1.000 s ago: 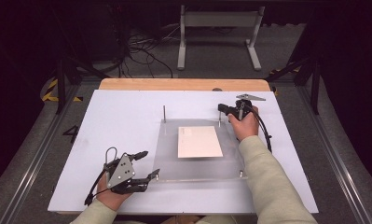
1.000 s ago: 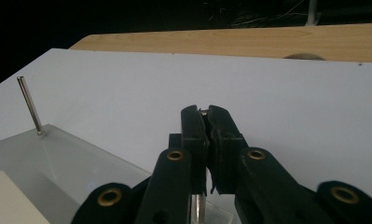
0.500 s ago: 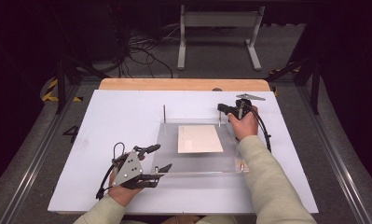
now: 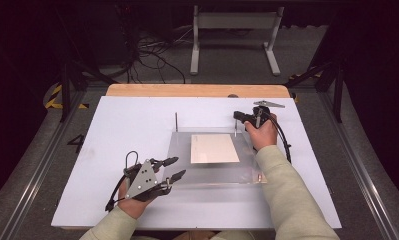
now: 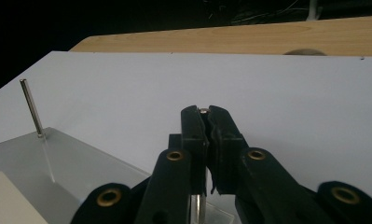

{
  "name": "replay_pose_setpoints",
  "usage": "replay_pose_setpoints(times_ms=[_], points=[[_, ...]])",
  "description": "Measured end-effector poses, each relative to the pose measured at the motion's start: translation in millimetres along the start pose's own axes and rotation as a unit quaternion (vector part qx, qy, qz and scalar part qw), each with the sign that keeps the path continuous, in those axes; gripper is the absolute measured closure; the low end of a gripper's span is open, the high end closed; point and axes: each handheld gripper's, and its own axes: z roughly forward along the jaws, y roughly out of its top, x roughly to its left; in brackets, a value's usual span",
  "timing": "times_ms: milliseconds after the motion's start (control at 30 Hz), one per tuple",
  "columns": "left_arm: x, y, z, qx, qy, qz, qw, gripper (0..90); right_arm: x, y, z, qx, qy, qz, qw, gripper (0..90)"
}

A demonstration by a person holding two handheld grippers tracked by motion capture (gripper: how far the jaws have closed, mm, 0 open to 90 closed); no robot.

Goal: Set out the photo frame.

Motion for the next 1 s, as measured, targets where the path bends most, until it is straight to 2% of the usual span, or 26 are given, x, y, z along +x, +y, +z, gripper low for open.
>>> replay_pose_setpoints(times_ms=[167,267,300,333,400,533,600,767,867,933,967,1000], points=[[1.5,1.7,-0.5,0.008,-0.006,-0.005,0.9999,54.3,0.7,2.0,-1.3,0.007,0.001,-0.002,1.0000,85.4],[1.2,2.8,-0.2,0.018,-0.012,-0.005,0.9997,55.0,-2.6,4.4,-5.7,0.014,0.015,0.005,0.9998,84.5],[0.8,2.9,0.6,0.018,-0.013,-0.003,0.9997,55.3,-3.6,4.9,-8.1,0.017,0.018,0.005,0.9997,83.0],[0.4,3.4,1.7,0.019,-0.015,-0.001,0.9997,56.6,-4.0,5.8,-12.2,0.021,0.013,-0.001,0.9997,75.8],[-1.2,4.6,3.4,0.020,-0.015,0.002,0.9997,57.2,-4.0,7.1,-19.8,0.009,0.010,-0.012,0.9998,68.6],[-0.1,6.0,3.3,0.021,-0.018,-0.001,0.9996,57.4,-0.7,7.8,-45.7,-0.009,0.009,-0.043,0.9990,61.5],[0.7,6.7,3.1,0.021,-0.016,-0.001,0.9997,57.3,1.5,6.1,-57.7,-0.013,0.012,-0.050,0.9986,59.1],[2.7,8.2,2.2,0.022,-0.016,-0.001,0.9996,57.1,11.7,-1.3,-93.0,-0.026,0.019,-0.089,0.9955,53.3],[4.8,9.2,0.5,0.018,-0.017,-0.004,0.9997,56.9,21.9,-7.2,-118.7,-0.039,0.031,-0.113,0.9923,51.2],[5.8,9.9,-0.4,0.019,-0.016,-0.002,0.9997,56.9,26.5,-11.0,-130.7,-0.048,0.045,-0.121,0.9905,49.6],[6.5,10.7,-1.4,0.018,-0.016,-0.003,0.9997,56.9,26.5,-11.0,-130.7,-0.048,0.045,-0.121,0.9905,49.6],[7.1,11.1,-2.0,0.016,-0.013,-0.003,0.9998,56.9,30.9,-15.6,-141.3,-0.056,0.062,-0.124,0.9888,48.9]])
